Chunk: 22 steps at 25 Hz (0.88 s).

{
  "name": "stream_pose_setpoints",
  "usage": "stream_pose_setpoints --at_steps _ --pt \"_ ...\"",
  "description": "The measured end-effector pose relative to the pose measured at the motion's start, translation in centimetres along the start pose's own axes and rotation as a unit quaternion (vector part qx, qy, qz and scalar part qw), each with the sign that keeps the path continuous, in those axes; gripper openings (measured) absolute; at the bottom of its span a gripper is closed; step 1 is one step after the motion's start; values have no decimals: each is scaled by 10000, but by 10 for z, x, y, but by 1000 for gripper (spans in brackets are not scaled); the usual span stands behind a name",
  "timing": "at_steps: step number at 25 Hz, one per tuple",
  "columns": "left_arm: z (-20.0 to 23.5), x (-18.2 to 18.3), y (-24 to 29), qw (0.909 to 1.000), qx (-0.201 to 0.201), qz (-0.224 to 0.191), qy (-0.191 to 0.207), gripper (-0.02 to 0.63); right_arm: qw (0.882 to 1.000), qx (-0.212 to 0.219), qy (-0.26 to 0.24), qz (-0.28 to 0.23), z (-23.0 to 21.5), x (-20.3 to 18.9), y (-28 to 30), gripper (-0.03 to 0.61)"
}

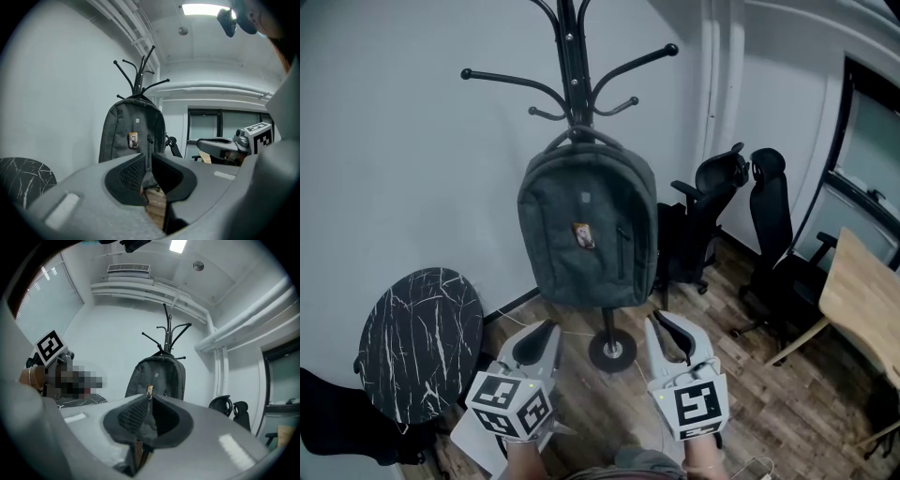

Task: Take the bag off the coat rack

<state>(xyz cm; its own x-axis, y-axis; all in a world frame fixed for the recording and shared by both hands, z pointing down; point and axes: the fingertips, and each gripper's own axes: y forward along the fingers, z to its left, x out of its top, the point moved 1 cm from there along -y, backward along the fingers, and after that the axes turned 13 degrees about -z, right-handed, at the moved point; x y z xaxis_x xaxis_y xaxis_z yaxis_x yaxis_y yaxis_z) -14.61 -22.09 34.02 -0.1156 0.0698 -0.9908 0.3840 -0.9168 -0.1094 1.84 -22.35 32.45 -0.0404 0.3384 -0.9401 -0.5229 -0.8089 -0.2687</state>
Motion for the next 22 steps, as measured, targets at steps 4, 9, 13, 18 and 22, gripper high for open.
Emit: stream_pose_setpoints --at_steps 4,9,13,18,22 --pt "5 3 13 9998 183 -51 9 32 9999 125 -7 -64 -15 -2 12 52" --pt "13 7 19 9986 503 -138 8 95 9997 232 7 -98 -31 -5 21 60" --pt "23 9 20 9974 699 -158 3 104 9996 278 40 -84 -38 -10 29 81" --pt "38 8 22 9958 895 -170 -37 128 9997 250 61 -59 -46 -17 39 103" --pt "55 7 33 9954 944 -170 -48 153 9999 147 36 -61 -54 -22 51 106"
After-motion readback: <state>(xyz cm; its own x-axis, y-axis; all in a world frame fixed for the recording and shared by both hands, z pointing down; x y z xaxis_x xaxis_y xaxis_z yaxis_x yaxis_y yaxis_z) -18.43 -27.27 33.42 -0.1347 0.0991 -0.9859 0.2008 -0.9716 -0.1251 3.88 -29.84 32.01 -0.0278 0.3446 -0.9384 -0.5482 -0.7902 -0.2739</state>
